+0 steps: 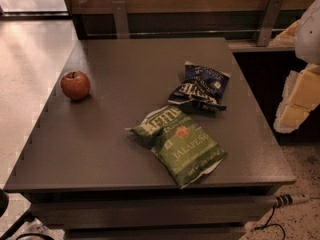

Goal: Pick apple

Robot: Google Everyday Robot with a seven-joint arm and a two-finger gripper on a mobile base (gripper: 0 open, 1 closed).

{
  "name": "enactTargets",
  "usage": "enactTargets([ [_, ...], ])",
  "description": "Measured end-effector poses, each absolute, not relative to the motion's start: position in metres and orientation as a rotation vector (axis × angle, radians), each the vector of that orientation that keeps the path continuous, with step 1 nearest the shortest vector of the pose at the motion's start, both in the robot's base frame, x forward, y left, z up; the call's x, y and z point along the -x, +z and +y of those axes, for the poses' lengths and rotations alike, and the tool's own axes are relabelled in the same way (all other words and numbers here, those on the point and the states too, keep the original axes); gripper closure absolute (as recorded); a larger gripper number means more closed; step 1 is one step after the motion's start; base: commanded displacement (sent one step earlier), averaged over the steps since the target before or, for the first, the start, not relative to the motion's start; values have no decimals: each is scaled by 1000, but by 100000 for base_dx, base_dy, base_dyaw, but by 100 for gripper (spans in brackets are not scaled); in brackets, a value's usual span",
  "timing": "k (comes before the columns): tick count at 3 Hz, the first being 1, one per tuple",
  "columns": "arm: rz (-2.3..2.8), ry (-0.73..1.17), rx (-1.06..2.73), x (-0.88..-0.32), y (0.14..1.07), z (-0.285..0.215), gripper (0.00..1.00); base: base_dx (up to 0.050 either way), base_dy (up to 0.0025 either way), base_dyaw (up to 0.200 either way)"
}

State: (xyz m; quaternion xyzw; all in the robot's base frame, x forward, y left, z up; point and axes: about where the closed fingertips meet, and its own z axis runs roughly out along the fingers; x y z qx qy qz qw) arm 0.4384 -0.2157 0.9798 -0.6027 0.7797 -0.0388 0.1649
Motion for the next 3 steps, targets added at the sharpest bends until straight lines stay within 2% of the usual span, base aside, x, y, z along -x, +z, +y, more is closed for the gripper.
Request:
enactTargets([
  [2, 2080, 35, 1651, -469, 969, -172, 0, 0, 0, 0],
  [3, 1964, 185, 1623, -491, 952, -123, 0, 0, 0, 0],
])
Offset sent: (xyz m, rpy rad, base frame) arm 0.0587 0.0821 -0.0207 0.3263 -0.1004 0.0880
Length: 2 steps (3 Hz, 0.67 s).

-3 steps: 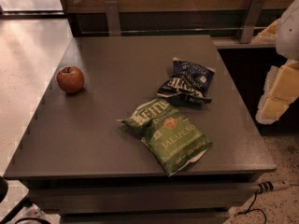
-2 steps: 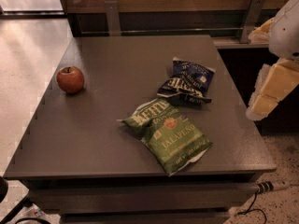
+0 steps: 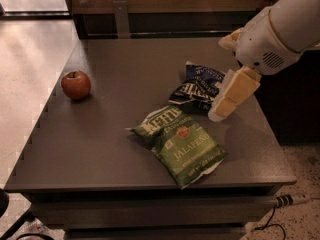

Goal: Pick apple

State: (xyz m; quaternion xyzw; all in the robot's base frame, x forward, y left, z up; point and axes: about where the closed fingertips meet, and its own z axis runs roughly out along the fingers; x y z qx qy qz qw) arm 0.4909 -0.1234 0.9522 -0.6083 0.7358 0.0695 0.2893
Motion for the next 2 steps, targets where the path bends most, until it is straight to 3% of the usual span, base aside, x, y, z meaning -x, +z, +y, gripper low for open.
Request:
enactTargets([
  [2, 1707, 477, 1581, -525, 924, -14, 0, 0, 0, 0],
])
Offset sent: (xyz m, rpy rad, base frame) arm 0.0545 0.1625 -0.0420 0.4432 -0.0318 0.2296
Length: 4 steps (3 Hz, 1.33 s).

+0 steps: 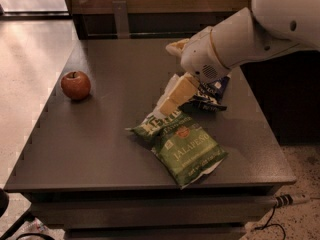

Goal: Pick apple

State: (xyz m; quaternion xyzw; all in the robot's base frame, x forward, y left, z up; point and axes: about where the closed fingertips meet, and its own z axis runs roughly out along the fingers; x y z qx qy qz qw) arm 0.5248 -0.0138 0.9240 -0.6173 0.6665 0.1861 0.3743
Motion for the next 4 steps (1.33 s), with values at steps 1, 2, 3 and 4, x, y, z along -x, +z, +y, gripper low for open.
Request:
enactTargets([
  [1, 1619, 578, 1532, -538, 919, 24, 0, 0, 0, 0],
  [2, 1586, 615, 1513, -542, 917, 38, 0, 0, 0, 0],
  [3, 1585, 615, 1513, -542, 918, 38, 0, 0, 0, 0],
  [4, 1586, 615, 1507, -554, 915, 49, 0, 0, 0, 0],
])
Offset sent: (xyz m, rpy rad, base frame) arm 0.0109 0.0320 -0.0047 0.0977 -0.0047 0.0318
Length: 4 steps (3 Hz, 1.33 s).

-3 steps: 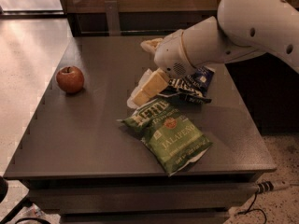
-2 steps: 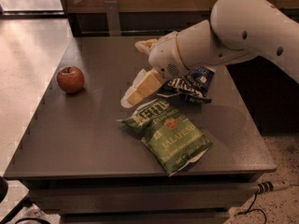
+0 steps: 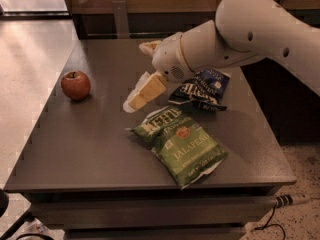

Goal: Pick apple

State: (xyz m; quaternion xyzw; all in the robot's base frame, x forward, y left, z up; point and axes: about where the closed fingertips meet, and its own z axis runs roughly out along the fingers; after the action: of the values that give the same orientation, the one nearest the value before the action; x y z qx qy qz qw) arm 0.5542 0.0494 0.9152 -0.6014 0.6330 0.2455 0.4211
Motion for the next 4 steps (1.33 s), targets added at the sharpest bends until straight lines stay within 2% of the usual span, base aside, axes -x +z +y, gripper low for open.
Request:
enactTargets([
  [2, 1534, 664, 1485, -609, 902, 92, 0, 0, 0, 0],
  [4, 1469, 724, 1472, -623, 877, 139, 0, 0, 0, 0],
])
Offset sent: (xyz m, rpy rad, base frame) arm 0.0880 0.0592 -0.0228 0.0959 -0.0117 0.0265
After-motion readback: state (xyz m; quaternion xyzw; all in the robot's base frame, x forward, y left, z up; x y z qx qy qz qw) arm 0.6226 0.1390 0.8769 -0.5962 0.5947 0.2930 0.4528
